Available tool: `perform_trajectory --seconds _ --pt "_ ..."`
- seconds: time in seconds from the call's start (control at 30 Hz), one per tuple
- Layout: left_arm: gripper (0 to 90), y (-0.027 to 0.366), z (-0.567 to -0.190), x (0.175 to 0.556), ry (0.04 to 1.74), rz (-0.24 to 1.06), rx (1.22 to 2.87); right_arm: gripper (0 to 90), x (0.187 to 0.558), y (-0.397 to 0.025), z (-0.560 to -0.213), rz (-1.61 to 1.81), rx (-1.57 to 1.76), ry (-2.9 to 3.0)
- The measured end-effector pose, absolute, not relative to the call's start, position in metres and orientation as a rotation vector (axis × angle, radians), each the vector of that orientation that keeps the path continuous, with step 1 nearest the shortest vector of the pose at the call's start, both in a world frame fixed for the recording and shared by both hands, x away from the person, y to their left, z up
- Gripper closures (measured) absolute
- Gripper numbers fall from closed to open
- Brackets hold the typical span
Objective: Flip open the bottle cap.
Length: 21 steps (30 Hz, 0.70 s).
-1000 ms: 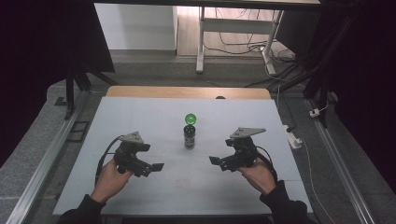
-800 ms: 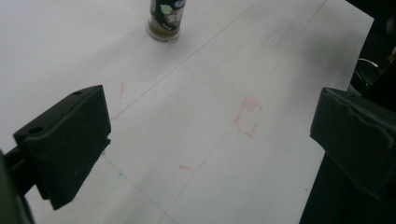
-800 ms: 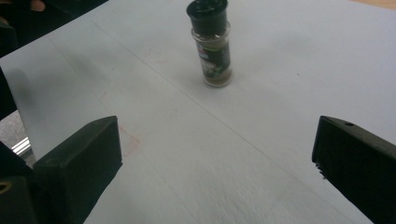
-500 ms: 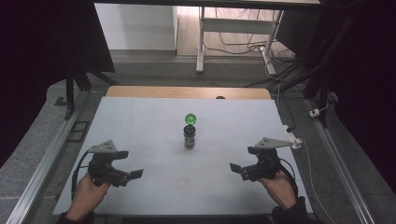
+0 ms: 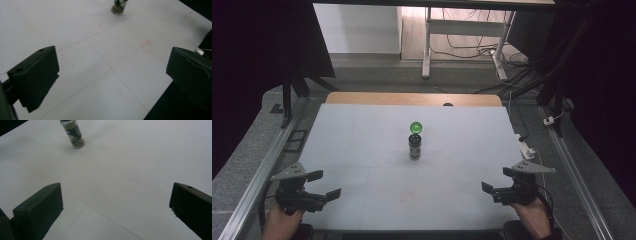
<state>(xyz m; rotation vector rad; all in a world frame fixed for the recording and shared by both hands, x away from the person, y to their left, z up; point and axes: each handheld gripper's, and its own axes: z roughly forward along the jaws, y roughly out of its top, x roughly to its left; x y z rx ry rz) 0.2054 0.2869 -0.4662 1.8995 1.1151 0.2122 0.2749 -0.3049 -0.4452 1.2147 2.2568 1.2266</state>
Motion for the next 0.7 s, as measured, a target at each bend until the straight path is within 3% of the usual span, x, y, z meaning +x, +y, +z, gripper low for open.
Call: perform_trajectory --seconds 0.7 --pt "0.0 0.303 -0.480 0.185 1.266 0.266 1.937 0.0 0.257 -0.318 -0.458 1.090 1.314 2.284"
